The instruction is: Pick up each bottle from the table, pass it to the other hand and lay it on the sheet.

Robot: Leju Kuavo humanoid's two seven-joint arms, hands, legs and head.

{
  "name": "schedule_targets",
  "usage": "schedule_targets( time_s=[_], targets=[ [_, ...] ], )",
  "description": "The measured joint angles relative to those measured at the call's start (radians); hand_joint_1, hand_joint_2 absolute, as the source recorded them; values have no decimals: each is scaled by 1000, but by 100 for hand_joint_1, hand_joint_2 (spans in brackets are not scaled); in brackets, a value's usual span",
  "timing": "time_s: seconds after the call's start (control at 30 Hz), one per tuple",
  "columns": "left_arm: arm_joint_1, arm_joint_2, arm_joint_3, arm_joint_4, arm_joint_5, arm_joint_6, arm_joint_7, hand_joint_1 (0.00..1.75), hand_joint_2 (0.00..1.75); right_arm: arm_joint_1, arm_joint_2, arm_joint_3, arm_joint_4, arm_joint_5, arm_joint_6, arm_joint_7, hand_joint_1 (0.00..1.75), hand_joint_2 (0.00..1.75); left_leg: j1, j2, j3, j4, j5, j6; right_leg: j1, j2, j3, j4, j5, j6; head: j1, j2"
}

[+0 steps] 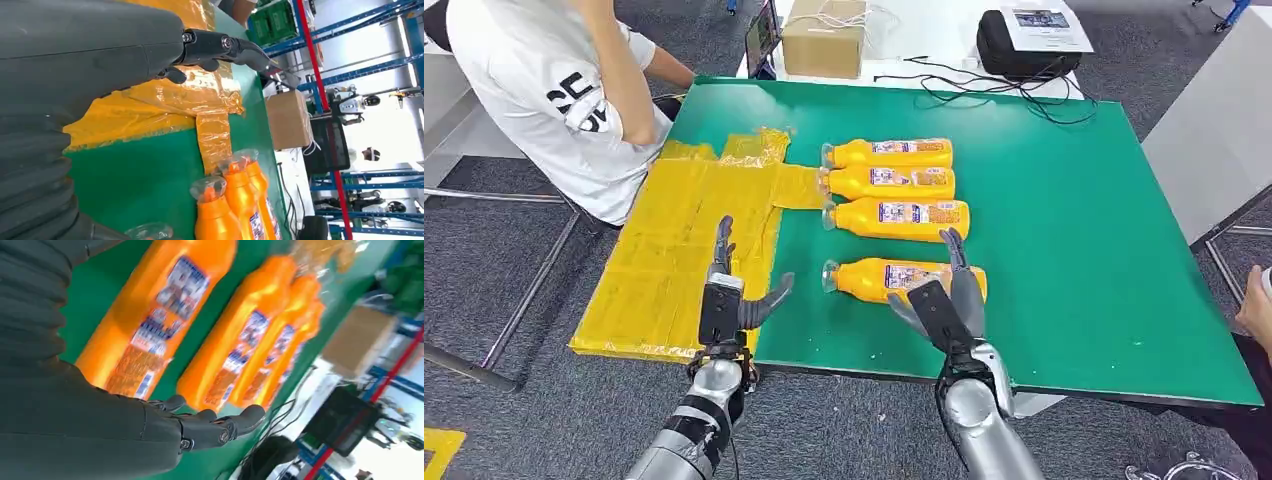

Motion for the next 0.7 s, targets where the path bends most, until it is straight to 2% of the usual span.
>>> schedule_targets(
  time_s=[0.7],
  targets=[
    [-10, -1, 9, 11, 31, -44, 0, 0, 175, -142, -45, 5, 221, 257, 23, 116, 0, 175, 0, 0, 0, 0, 0, 0, 0, 0, 0, 0, 0, 0, 0, 0]
  ],
)
